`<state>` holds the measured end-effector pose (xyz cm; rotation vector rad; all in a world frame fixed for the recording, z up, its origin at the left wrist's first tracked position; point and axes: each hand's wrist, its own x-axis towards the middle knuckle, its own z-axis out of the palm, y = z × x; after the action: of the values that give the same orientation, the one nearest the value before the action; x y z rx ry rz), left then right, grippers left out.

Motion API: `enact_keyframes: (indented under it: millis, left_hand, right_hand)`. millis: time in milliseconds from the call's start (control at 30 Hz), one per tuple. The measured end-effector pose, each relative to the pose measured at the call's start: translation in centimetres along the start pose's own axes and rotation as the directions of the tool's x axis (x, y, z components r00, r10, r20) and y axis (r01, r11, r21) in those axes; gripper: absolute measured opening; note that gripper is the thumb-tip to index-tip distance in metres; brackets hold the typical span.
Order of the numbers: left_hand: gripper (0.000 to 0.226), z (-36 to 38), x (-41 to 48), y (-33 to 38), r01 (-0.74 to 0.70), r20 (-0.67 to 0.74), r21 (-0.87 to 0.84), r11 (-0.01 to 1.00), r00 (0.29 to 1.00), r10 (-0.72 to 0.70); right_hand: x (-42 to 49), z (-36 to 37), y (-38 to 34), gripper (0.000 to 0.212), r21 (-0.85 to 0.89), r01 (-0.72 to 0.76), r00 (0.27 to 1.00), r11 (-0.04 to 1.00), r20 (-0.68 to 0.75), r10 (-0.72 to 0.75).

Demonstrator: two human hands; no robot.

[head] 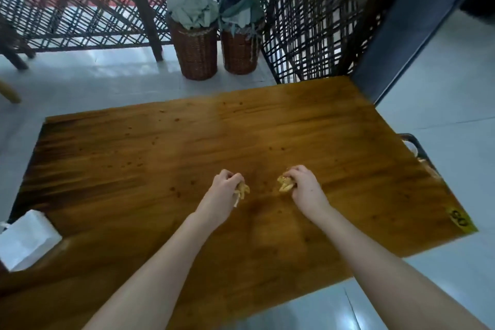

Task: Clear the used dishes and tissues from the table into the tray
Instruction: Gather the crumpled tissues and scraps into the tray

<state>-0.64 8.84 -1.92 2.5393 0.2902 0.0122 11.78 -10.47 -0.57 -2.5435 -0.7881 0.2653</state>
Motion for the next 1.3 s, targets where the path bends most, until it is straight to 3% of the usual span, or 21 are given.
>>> enact_keyframes:
  millis: [267,633,1300]
  left_hand:
    - [0.034,6.9,1.3,11.6,-0.087,0.051,0.036,0.996,0.995,0.085]
    - [0.035,13.8,6.8,22.0,-0.226,0.198,0.064,0.972,0.958,0.209]
    - [0.034,22.8,26.4,38.6,-0.308,0.264,-0.008,0.951,0.917,0.299]
  right_hand:
    - [-6.8,-6.1,11.6,0.044,0.036,-0.115,0.99,0.993,-0.078,0.118]
    - [-10.8,-12.6,22.8,0.048,0.102,-0.285,0.944,0.953,-0.144,0.297]
    - [-4.1,-22.0,42.7,0.042,0.187,-0.469,0.848,0.863,-0.177,0.499]
